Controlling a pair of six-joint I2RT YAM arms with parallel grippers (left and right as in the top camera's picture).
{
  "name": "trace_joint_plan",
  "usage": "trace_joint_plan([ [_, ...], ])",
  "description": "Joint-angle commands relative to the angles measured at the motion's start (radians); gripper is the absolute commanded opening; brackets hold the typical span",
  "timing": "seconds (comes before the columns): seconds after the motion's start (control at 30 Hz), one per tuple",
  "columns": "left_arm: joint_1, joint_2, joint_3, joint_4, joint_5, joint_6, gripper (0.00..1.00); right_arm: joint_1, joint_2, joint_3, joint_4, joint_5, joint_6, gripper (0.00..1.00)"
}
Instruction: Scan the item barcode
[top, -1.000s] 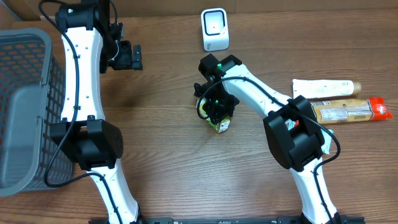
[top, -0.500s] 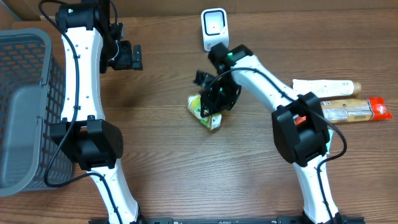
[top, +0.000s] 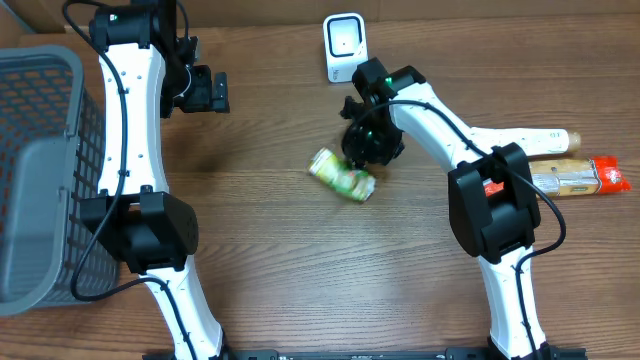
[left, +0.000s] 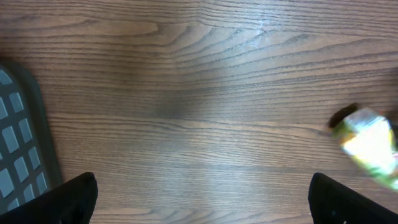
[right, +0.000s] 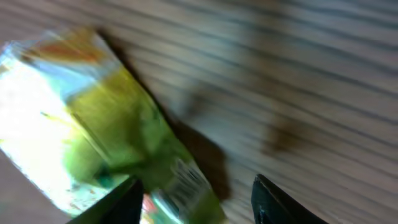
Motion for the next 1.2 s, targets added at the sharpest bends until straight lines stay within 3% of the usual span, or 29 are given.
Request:
trace_joint_plan([
  [0.0, -0.007, 0.008, -0.003, 0.001, -0.003, 0.018, 0.99, -0.006, -0.005, 0.062, 0.0, 0.234, 0.019, 0.57],
  [0.23, -0.007, 0.008, -0.003, 0.001, -0.003, 0.018, 0.99, -0.009, -0.009, 0.069, 0.028, 0.338, 0.018, 0.56],
  [0.47, -0.007, 0.008, -0.003, 0.001, -0.003, 0.018, 1.0, -0.009, -0.022, 0.206, -0.073, 0.148, -0.045, 0.54],
  [0.53, -0.007, 0.008, -0.003, 0.001, -0.003, 0.018, 0.99, -0.002, -0.023, 0.243, -0.106, 0.08, -0.046, 0.47],
  [0.67, -0.007, 0.008, -0.003, 0.001, -0.003, 0.018, 1.0, 0.023, -0.023, 0.24, -0.128, -0.014, -0.045, 0.24],
  [0.83, -0.007, 0.008, -0.003, 0.001, -0.003, 0.018, 1.0, 0.063, -0.021, 0.172, -0.082, -0.01, 0.003, 0.05],
  [1.17, -0.007, 0.008, -0.003, 0.001, -0.003, 0.018, 1.0, 0.138, -0.021, -0.017, 0.104, 0.098, 0.182, 0.04],
])
